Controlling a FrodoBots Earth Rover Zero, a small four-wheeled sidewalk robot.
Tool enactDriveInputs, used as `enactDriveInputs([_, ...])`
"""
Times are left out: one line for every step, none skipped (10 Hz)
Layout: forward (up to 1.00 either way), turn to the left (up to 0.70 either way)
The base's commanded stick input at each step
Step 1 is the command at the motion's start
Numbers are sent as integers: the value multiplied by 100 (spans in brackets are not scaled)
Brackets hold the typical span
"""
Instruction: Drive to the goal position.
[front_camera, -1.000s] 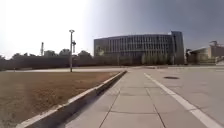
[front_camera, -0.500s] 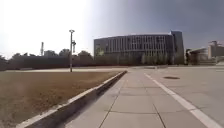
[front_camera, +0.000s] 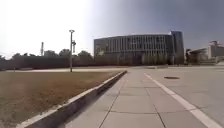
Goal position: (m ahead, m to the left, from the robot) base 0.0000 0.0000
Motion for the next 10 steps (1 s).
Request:
enactDriveInputs([4, 0])
enactDriveInputs([4, 0])
enactDriveInputs([4, 0])
enactDriveInputs([4, 0])
enactDriveInputs([4, 0])
enactDriveInputs([4, 0])
enactDriveInputs([4, 0])
enactDriveInputs([4, 0])
enactDriveInputs([4, 0])
enactDriveInputs([4, 0])
